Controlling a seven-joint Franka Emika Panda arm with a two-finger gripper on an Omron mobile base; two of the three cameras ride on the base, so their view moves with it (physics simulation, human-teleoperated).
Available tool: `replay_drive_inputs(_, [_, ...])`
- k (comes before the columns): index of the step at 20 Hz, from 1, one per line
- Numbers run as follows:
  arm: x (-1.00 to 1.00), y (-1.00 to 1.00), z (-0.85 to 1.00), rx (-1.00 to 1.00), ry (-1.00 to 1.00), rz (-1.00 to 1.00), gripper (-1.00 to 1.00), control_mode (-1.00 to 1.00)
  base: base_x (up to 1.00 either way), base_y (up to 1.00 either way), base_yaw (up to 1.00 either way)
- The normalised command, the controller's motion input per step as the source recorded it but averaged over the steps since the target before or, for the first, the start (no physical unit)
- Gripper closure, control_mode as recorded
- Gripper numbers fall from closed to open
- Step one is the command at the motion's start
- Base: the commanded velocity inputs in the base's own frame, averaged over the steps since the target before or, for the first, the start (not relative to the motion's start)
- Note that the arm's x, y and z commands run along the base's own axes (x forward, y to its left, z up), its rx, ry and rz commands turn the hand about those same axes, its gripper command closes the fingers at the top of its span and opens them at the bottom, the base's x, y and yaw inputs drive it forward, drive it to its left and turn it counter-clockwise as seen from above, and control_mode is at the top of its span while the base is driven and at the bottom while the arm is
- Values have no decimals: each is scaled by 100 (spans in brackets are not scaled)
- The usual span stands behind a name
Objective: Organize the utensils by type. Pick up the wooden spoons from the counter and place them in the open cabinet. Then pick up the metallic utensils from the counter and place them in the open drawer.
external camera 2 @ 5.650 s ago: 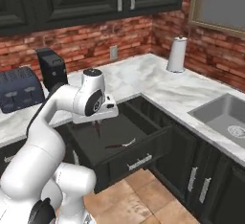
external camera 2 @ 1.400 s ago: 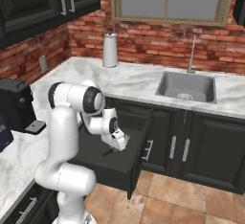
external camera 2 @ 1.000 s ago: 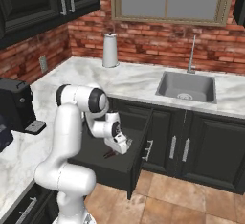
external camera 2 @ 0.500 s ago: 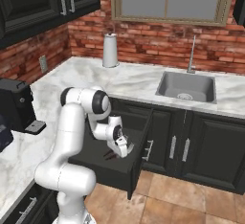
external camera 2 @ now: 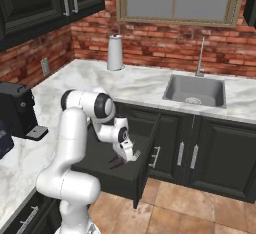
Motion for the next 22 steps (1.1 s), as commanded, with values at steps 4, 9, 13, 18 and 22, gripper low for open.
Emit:
replay_drive_inputs(4, [0,10,77,0,0,4,-100,-100,0,0,0])
replay_drive_inputs(9, [-13,9,98,0,-8,21,-100,-100,0,0,0])
replay_drive_inputs(13, [-35,0,100,-1,-22,41,-100,-100,0,0,0])
replay_drive_inputs(18, [-40,0,100,0,-20,49,-100,-100,0,0,0])
replay_drive_inputs(22, [-33,2,97,0,-14,45,-100,-100,0,0,0])
